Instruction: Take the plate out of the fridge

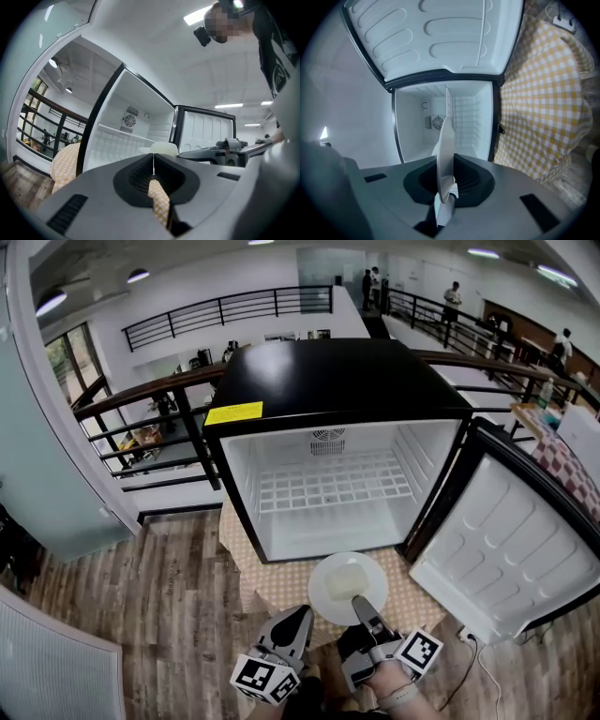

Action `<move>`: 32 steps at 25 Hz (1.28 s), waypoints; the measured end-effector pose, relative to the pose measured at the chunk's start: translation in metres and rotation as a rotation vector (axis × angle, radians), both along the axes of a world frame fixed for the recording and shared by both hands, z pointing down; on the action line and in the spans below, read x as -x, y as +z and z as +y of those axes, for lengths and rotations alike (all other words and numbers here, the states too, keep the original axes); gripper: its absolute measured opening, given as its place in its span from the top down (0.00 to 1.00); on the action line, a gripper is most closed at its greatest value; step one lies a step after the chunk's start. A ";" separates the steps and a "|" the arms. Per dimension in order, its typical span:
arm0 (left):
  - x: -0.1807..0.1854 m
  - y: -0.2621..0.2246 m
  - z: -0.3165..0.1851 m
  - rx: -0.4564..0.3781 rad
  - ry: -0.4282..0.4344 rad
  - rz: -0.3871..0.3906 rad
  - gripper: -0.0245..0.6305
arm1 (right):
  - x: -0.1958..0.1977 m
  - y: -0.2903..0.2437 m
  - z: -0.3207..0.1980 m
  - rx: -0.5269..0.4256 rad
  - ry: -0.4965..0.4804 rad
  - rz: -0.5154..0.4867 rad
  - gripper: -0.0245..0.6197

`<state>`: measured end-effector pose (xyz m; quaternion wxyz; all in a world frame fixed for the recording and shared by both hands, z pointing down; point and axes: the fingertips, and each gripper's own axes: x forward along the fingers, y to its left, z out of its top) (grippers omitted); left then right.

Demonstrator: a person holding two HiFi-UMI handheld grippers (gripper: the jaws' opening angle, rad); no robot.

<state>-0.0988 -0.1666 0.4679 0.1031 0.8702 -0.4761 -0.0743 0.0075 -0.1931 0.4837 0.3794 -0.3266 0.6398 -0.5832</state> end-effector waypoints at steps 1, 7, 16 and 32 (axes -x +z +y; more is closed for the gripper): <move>-0.002 0.000 0.003 0.000 0.000 0.000 0.94 | -0.001 0.001 0.003 0.001 -0.001 0.001 0.88; -0.009 -0.003 0.019 -0.006 -0.005 -0.008 0.94 | -0.010 0.002 0.020 0.005 -0.003 0.000 0.88; -0.025 -0.004 0.049 -0.008 -0.016 -0.007 0.95 | -0.024 0.004 0.051 0.010 -0.022 -0.008 0.88; -0.046 -0.001 0.113 -0.001 -0.080 0.009 0.94 | -0.055 0.016 0.107 0.022 -0.072 0.000 0.88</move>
